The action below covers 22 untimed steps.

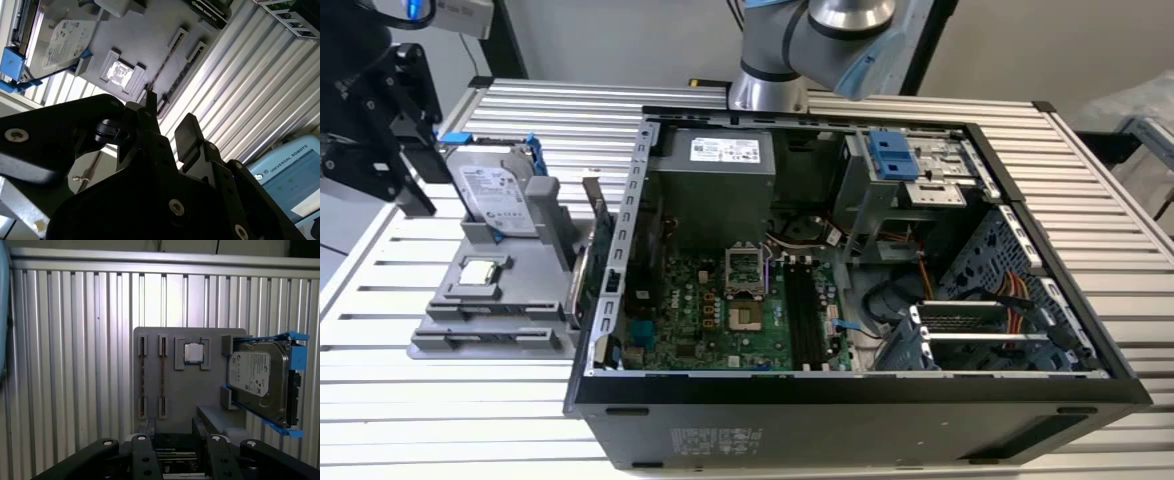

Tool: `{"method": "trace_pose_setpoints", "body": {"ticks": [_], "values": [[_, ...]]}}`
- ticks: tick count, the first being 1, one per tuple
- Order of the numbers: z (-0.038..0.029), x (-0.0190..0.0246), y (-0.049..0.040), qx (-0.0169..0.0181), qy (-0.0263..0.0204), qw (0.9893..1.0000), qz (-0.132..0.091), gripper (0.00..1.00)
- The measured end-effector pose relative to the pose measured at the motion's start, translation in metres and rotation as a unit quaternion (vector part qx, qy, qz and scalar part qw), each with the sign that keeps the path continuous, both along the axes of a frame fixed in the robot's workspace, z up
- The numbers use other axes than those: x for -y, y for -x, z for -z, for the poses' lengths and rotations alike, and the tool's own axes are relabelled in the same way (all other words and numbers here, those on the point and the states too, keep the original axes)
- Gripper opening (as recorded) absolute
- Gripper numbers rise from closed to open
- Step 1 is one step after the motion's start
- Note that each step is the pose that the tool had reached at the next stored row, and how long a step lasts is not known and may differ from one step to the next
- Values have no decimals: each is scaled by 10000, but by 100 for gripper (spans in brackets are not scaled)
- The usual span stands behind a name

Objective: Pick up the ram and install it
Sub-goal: 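Pick up the ram and move it above insertion slot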

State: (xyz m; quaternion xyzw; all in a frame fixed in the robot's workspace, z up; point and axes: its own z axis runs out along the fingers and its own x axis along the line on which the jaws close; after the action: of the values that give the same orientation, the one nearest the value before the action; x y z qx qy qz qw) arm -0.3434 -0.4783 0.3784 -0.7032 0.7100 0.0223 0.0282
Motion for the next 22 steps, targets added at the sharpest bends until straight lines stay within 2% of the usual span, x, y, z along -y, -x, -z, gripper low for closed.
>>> {"method": "trace_pose_setpoints", "body": {"ticks": [22], "values": [[144, 3, 2, 0, 1, 10000, 1, 100]]}}
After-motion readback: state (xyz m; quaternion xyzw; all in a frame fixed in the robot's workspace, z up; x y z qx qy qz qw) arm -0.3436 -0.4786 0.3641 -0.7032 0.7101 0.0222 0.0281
